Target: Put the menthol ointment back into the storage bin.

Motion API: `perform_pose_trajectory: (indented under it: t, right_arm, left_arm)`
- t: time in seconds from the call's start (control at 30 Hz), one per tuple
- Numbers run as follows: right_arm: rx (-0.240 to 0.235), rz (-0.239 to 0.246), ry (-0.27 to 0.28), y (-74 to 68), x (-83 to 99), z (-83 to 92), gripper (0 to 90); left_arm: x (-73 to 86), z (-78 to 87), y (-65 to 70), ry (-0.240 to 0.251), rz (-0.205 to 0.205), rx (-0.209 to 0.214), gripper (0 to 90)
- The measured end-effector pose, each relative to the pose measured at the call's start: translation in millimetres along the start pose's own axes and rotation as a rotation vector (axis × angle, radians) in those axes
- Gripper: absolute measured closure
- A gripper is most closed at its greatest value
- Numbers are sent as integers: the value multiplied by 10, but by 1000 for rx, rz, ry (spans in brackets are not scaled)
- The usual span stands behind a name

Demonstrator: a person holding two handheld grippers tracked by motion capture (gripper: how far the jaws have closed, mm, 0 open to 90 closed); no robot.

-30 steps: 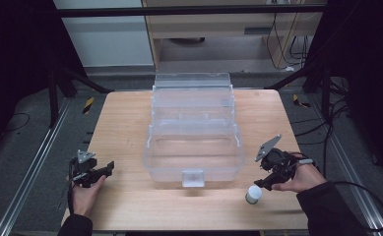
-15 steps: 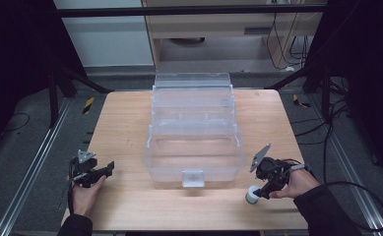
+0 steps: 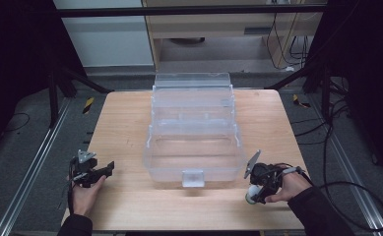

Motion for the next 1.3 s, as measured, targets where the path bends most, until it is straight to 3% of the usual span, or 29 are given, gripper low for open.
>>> perform_pose_trajectory:
  t: [0.73, 1.17, 1.3]
  right_arm:
    - [-14, -3, -50, 3, -28, -126, 497]
    - [-24, -30, -60, 11, -26, -107, 504]
    - [-15, -43, -39, 30, -37, -24, 504]
  left_arm:
    - [-1, 0, -2, 0, 0, 1, 301]
    - [-2, 0, -2, -1, 0, 0, 301]
    - [-3, -3, 3, -3, 0, -1, 301]
Point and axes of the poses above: each handheld gripper's, and its own axes: z roughly backward along the jaws, x roughly out of its underside, y roughly to its right, the point moved 5 cm from there along -z, roughly forward along the jaws
